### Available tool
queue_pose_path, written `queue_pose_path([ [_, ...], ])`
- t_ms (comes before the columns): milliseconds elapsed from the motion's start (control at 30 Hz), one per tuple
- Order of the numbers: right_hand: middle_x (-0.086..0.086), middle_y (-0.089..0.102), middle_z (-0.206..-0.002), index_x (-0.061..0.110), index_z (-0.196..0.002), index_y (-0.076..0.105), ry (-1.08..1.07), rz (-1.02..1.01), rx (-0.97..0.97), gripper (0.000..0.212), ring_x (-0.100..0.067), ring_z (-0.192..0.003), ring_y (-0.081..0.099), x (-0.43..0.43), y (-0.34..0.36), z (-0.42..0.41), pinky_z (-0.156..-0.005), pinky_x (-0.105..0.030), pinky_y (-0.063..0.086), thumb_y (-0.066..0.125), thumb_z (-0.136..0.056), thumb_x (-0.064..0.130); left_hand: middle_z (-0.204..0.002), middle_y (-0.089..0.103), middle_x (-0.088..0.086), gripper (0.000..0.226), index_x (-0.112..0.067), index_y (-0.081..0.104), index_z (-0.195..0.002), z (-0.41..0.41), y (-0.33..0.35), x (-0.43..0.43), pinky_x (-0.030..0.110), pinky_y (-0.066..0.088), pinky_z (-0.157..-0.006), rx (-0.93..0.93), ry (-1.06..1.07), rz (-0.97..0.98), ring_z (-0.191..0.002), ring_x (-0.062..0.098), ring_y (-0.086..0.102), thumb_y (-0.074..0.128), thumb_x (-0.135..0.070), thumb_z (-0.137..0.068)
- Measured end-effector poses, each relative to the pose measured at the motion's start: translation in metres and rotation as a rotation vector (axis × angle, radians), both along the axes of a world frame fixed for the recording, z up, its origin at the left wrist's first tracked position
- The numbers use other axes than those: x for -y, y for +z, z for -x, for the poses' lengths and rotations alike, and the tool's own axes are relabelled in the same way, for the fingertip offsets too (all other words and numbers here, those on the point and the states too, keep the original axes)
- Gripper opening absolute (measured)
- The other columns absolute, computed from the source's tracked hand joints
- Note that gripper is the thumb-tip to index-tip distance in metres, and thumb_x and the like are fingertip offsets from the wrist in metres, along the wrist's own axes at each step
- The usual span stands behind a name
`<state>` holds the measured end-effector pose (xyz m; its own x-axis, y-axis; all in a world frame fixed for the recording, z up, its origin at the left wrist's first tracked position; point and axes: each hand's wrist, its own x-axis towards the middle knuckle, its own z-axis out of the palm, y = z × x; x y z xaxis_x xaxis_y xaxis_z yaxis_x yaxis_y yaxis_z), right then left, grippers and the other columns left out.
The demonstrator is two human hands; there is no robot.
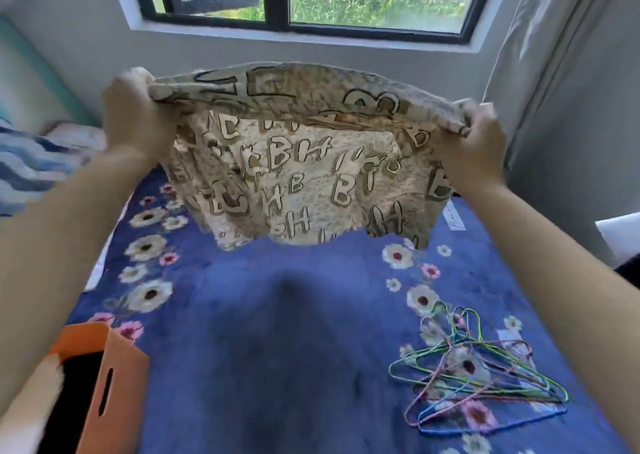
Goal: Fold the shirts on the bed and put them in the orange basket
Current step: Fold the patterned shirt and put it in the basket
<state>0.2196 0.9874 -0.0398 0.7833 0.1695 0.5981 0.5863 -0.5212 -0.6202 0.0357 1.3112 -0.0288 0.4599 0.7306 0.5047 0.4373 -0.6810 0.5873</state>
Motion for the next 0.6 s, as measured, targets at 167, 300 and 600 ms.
queue_pose_path([
  [167,-0.016,0.052,-0.093,0.000,-0.090,0.066,0.098,0.127,0.005,0.022,-0.021,-0.084,0.048,0.033,-0.046,0.030,-0.071,-0.020,0.028,0.051,-0.079,0.011,-0.066,0.055,0.014,0.035,-0.010,0.051,-0.072,0.052,-0.056,0.034,0.034,0.030,-0.054,0.110,-0.060,-0.036,-0.061,0.029,0.048,0.060,-0.039,-0.089],
  [300,-0.014,0.055,-0.097,0.002,-0.093,0.070,0.160,0.335,-0.099,0.030,-0.028,-0.095,0.051,0.062,-0.106,0.062,-0.076,-0.023,0.032,0.050,-0.074,0.015,-0.073,0.054,0.012,0.014,-0.013,0.049,-0.072,0.105,-0.127,0.063,0.027,0.021,-0.056,0.067,-0.202,0.009,-0.062,0.017,0.046,0.053,-0.020,-0.083],
  [600,-0.008,0.059,-0.102,0.007,-0.082,0.069,0.282,0.917,-0.467,0.027,-0.034,-0.098,0.054,0.107,-0.273,0.142,-0.079,-0.038,0.042,0.048,-0.069,0.019,-0.096,0.048,0.003,0.024,-0.015,0.044,-0.082,0.210,-0.293,0.108,0.041,0.042,-0.060,-0.705,-0.277,0.304,-0.079,0.037,0.058,0.067,-0.021,-0.077],
])
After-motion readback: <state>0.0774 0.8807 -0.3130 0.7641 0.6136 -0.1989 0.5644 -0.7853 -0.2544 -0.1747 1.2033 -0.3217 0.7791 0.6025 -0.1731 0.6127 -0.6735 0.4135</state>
